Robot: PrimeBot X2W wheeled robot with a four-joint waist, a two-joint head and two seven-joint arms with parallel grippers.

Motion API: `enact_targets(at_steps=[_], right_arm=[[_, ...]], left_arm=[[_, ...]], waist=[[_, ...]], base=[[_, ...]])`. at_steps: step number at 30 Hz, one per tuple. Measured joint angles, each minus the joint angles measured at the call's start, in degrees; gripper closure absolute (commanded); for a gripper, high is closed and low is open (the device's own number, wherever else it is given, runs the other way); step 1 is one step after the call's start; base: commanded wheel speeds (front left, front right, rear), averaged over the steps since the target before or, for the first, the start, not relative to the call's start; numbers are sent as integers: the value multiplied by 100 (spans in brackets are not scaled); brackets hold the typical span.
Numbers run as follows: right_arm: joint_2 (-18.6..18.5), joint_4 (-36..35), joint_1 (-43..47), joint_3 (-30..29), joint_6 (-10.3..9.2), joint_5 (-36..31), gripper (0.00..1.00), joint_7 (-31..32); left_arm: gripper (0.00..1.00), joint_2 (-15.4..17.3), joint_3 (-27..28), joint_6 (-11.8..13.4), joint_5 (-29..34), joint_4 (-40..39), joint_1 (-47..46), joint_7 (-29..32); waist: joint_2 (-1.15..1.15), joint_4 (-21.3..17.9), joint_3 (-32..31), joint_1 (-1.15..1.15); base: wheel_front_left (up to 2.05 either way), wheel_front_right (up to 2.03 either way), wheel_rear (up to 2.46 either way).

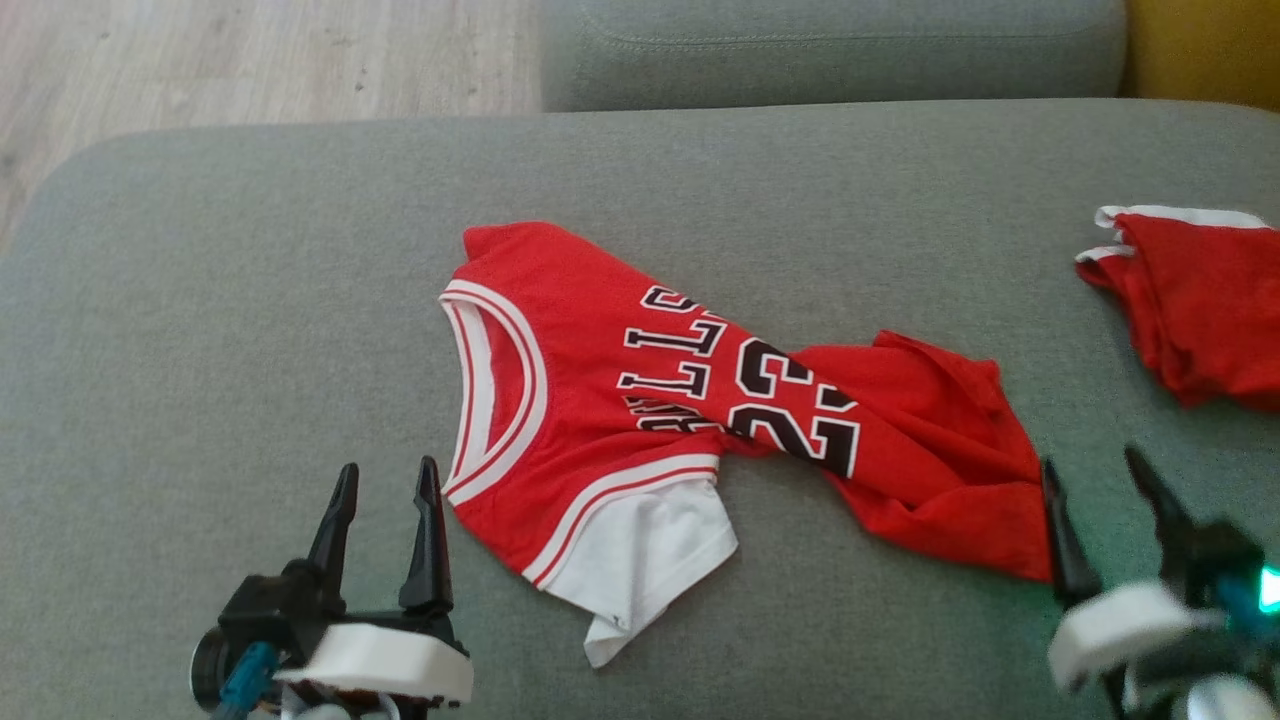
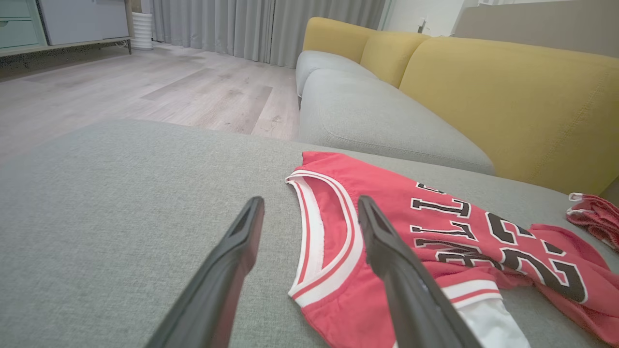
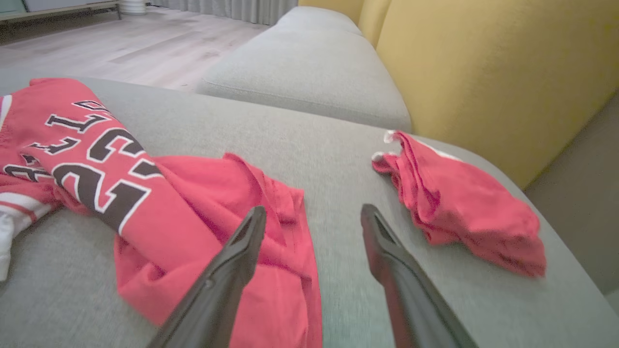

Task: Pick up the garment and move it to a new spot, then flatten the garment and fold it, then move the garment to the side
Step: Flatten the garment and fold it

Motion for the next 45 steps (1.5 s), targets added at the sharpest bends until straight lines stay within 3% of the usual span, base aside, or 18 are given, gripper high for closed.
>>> enact_targets(at_steps=[4, 9, 14, 21, 22, 23, 24, 26, 27, 35, 44, 45], right_arm=[[-319, 122, -775, 213, 0, 94, 0, 553], [-706, 904, -1765, 666, 0, 425, 0, 1346], [-1081, 1807, -2231, 1207, 0, 892, 0, 2131], [-1326, 2535, -2615, 1357, 0, 1390, 0, 2711], [-1347, 2620, -2681, 1362, 0, 1470, 10, 2794], [-1367, 2686, -2744, 1372, 0, 1555, 53, 2871], [-1376, 2757, -2808, 1371, 0, 1653, 70, 2940], [-1390, 2871, -2905, 1393, 0, 1822, 85, 3018], [-1401, 2906, -2928, 1402, 0, 1876, 100, 3019], [-1494, 3118, -3511, 1250, 0, 1604, 100, 2135], [-1155, 3795, -4718, 811, 0, 591, 100, 1051], [-1103, 3908, -4753, 693, 0, 521, 74, 967]], left_arm=[[0, -9, -8, -7, 0, 1, -7, 0], [0, -48, -18, -15, 0, 13, -37, -3], [0, -143, -18, -64, 1, 67, -131, -4], [0, -189, 9, -115, 2, 140, -164, -31], [0, -198, 13, -129, 2, 153, -165, -48], [0, -209, 19, -159, 3, 168, -165, -48], [0, -219, 21, -160, 4, 188, -165, -49], [0, -230, 27, -167, 20, 212, -165, -54], [0, -233, 33, -180, 25, 221, -165, -54], [0, -269, 35, -227, 44, 265, -165, -54], [0, -299, -20, -265, 87, 281, -165, -54], [0, -303, -33, -265, 87, 285, -165, -54]], waist=[[0, 120, 61, 0], [0, 347, 177, 1], [0, 623, 296, 1], [0, 873, 411, 1], [0, 896, 422, 1], [0, 915, 427, 1], [0, 928, 426, 1], [0, 944, 414, 1], [0, 948, 407, 1], [0, 982, 333, 1], [0, 1127, 344, 0], [0, 1138, 347, 1]], base=[[0, 0, 0], [0, 0, 0], [0, 0, 0], [0, 0, 0], [0, 0, 0], [0, 0, 0], [0, 0, 0], [0, 0, 0], [0, 0, 0], [0, 0, 0], [0, 0, 0], [0, 0, 0]])
